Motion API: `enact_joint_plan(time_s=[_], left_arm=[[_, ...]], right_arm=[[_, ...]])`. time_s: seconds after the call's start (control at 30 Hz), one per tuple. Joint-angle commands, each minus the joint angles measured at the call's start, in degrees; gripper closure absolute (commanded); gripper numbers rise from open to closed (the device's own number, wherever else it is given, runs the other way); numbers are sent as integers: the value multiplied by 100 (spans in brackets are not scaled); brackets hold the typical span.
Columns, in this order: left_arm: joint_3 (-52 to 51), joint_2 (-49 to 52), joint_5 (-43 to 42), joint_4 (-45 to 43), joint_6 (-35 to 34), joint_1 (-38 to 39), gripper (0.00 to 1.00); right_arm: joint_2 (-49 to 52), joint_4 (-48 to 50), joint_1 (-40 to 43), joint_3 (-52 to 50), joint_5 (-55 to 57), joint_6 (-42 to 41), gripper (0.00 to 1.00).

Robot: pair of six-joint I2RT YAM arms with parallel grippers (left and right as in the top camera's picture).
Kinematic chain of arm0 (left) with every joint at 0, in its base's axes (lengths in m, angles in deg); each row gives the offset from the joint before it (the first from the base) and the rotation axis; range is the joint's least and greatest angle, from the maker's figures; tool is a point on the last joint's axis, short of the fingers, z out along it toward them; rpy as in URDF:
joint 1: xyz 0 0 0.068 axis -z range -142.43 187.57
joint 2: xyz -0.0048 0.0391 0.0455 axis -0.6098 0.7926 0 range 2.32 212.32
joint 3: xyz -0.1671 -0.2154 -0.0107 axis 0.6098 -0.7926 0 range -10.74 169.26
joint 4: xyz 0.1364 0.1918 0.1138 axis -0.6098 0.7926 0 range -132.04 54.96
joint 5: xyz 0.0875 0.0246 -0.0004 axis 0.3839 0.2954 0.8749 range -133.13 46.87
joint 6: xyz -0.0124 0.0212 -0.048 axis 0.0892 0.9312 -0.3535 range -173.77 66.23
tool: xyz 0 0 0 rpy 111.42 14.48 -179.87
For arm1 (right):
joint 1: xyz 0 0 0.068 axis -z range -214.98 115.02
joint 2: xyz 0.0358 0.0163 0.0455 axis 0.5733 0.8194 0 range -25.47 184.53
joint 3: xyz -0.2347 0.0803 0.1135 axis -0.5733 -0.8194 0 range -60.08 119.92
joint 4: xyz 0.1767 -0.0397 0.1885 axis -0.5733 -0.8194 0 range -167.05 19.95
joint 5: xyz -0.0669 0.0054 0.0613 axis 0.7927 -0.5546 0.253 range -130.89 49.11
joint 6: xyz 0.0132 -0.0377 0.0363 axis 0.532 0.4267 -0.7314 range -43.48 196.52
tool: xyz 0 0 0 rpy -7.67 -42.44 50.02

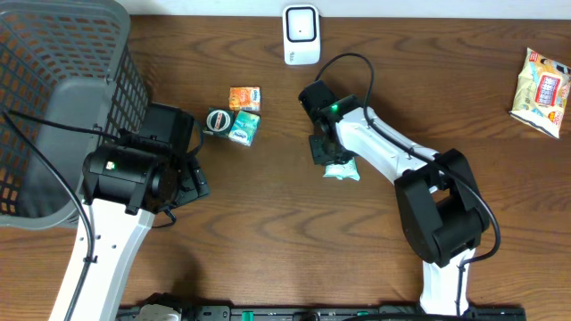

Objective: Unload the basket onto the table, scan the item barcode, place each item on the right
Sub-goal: 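Carry the green wipe pack toward the scanner with the right gripper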

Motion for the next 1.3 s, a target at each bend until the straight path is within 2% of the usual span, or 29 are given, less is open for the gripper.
enact_joint_plan(time_s=[0.0,0.2,0.43,0.6,1.03,1.2,1.27], left_arm=[[2,-11,-28,20,-72,-28,2],[2,-11,-28,20,-72,-28,2],[2,-11,-31,20,-72,-28,2],[2,-11,-31,20,-72,-28,2],[2,-11,-31,20,-72,-28,2],[2,-11,-28,20,-72,-28,2],[2,-11,-31,20,-72,-28,2]], right_arm=[[4,122,2,-138,-22,-9,99],[0,214,24,140,-46,243,99],[0,455,55,1244,-35,1082,99],[0,1530,57,1674,306,1370,99],[420,4352,437,1720,409,1687,99],[586,4155,553,1751,-48,1617,98],[599,4000,529,1751,-358,1572,91]])
